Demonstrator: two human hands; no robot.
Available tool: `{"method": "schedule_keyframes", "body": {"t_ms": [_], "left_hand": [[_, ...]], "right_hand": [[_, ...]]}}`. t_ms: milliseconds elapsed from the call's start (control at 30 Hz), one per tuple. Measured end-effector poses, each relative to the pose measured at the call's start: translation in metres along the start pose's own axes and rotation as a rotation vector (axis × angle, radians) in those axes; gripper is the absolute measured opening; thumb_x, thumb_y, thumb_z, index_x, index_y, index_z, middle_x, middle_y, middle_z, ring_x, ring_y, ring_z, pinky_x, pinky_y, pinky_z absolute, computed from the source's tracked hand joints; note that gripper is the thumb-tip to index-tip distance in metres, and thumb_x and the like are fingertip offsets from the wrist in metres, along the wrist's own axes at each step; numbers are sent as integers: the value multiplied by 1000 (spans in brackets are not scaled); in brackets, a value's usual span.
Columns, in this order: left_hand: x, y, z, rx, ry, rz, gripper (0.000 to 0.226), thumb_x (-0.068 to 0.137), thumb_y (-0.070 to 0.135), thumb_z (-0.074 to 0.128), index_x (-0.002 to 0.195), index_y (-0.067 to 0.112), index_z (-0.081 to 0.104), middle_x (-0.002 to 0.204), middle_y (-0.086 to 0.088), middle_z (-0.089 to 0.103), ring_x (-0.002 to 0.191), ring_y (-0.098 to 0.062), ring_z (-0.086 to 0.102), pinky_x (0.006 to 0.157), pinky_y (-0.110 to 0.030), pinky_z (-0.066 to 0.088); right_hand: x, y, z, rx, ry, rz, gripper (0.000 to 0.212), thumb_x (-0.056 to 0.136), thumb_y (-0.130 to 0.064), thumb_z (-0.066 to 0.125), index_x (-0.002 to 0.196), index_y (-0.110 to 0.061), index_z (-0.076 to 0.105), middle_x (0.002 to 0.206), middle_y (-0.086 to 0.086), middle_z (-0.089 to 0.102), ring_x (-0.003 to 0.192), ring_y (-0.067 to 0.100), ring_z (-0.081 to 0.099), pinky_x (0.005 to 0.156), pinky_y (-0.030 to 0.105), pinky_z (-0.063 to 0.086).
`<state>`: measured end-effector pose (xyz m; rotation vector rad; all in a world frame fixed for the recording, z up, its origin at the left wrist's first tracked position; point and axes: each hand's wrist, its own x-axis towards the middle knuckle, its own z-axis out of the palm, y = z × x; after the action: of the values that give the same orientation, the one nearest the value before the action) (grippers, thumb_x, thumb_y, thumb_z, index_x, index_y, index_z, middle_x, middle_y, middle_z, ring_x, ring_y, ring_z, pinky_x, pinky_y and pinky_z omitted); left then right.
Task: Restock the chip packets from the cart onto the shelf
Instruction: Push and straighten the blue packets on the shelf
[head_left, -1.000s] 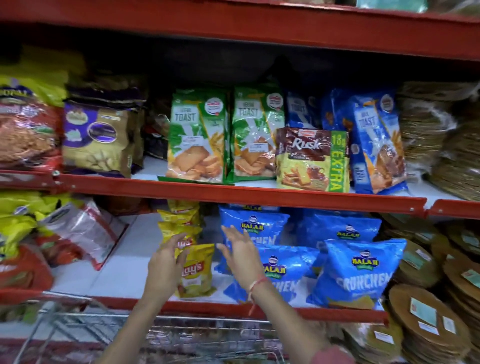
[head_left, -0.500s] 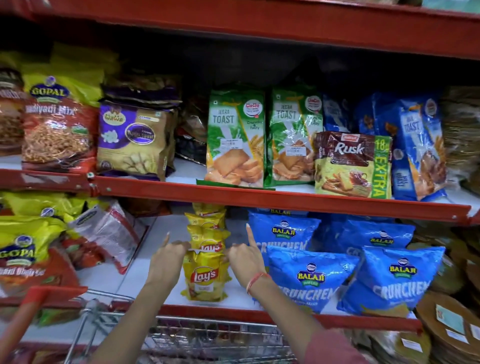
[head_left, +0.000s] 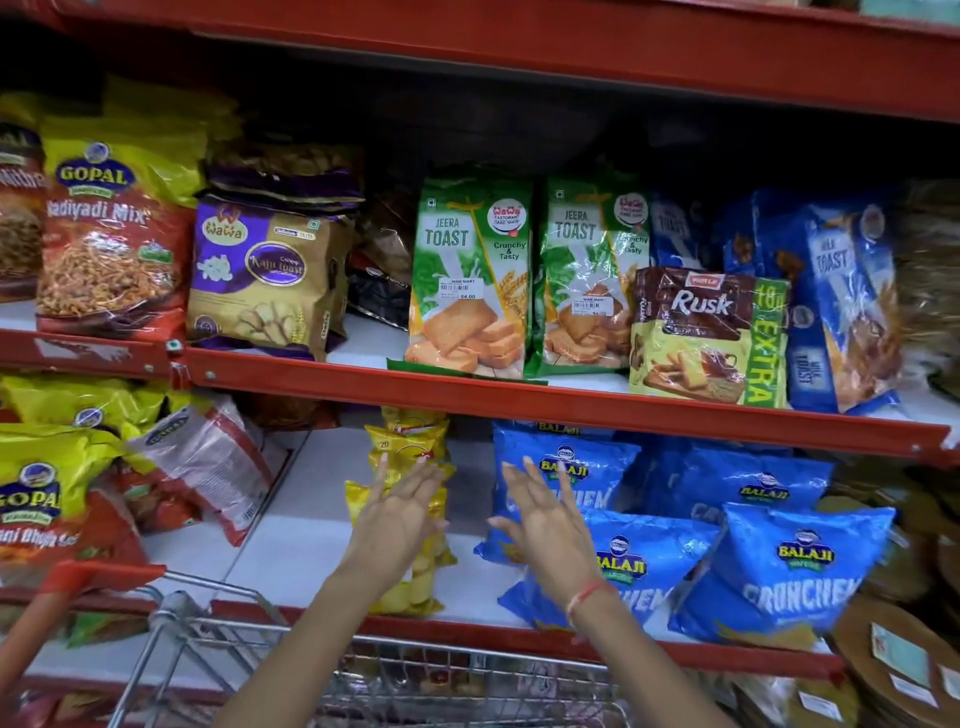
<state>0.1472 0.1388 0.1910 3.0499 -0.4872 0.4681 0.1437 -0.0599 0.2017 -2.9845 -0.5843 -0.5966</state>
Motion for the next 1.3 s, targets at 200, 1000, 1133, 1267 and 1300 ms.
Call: {"method": "schedule_keyframes", "body": {"t_ms": [200,1000,1133,1267,1300], "left_hand": [[37,64,-1,-198,-76,114,66,92,53,38,146,19,24,156,5,28,147,-6,11,119,-46,-12],[38,78,-5,-115,-36,-82,22,97,30,45,112,19,58,129,2,64,135,-5,41,117,-35,-13],[45,102,-16,-98,-73,-118,38,96,42,44,129,25,47,141,5,52,141,-6,29,120,-44,-10],[57,161,-27,-160,-48,-71,57,93,56,34,139,23,34,149,2,43,143,-7,26,122,-48,-9],[63,179,-29,-159,-51,-46,57,94,55,32,140,23,32,150,3,41,143,-7,25,122,-48,-9]], "right_hand": [[-37,79,-18,77,-108,190,66,94,-53,37,148,-20,18,157,-5,25,147,8,7,123,39,-8],[-50,123,-28,180,-138,237,30,98,-37,44,107,-19,65,107,1,73,102,16,65,117,26,27],[-66,147,-32,352,-147,197,43,96,-41,45,135,-23,46,142,0,51,141,11,31,122,30,15],[-85,191,-40,329,-65,250,51,98,-41,41,144,-22,30,155,-3,29,147,11,11,124,33,11],[-91,206,-42,299,-65,270,51,99,-39,39,145,-21,28,156,-3,27,148,11,9,124,34,10]]}}
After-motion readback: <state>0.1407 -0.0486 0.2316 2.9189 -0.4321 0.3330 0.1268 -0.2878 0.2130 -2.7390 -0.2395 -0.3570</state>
